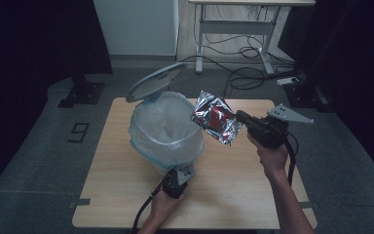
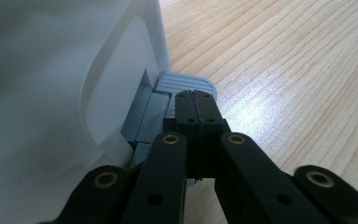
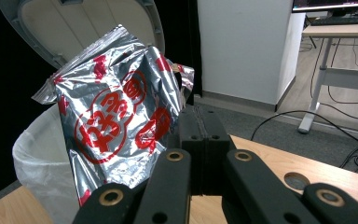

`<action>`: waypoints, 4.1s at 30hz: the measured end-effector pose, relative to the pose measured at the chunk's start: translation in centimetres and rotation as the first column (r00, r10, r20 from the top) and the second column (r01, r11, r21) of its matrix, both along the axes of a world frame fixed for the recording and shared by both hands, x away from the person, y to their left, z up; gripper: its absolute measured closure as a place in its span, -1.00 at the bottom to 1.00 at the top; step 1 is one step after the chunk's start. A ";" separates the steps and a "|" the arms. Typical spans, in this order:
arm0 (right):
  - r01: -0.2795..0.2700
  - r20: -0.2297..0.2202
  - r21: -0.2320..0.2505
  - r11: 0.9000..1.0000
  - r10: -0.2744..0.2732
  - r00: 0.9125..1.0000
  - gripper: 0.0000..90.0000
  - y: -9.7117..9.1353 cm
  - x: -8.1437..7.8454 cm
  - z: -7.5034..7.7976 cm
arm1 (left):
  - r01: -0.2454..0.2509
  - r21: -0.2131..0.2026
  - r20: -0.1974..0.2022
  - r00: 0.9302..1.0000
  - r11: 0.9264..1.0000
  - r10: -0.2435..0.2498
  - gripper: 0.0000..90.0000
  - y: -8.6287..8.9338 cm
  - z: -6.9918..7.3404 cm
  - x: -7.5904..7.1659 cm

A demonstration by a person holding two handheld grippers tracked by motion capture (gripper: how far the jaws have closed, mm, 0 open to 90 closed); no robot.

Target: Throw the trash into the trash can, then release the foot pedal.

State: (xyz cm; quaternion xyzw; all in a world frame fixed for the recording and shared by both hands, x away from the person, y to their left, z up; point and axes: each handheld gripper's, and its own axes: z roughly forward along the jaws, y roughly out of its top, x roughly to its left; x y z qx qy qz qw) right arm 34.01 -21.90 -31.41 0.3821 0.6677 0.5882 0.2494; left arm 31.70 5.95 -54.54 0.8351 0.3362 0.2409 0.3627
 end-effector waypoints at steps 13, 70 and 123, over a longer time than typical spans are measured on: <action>-0.004 -0.002 -0.005 1.000 0.004 1.000 1.00 0.9 0.7 0.3 | 0.000 0.006 0.004 1.000 1.000 0.000 1.00 -0.1 0.0 0.0; -0.044 -0.022 -0.027 0.999 0.043 0.999 1.00 6.6 4.1 0.9 | 0.000 0.004 0.004 1.000 1.000 0.000 1.00 0.0 0.0 0.0; -0.051 -0.025 -0.116 0.992 0.048 0.999 0.13 12.2 5.8 0.0 | 0.002 0.007 0.007 1.000 1.000 -0.003 1.00 0.0 0.0 -0.1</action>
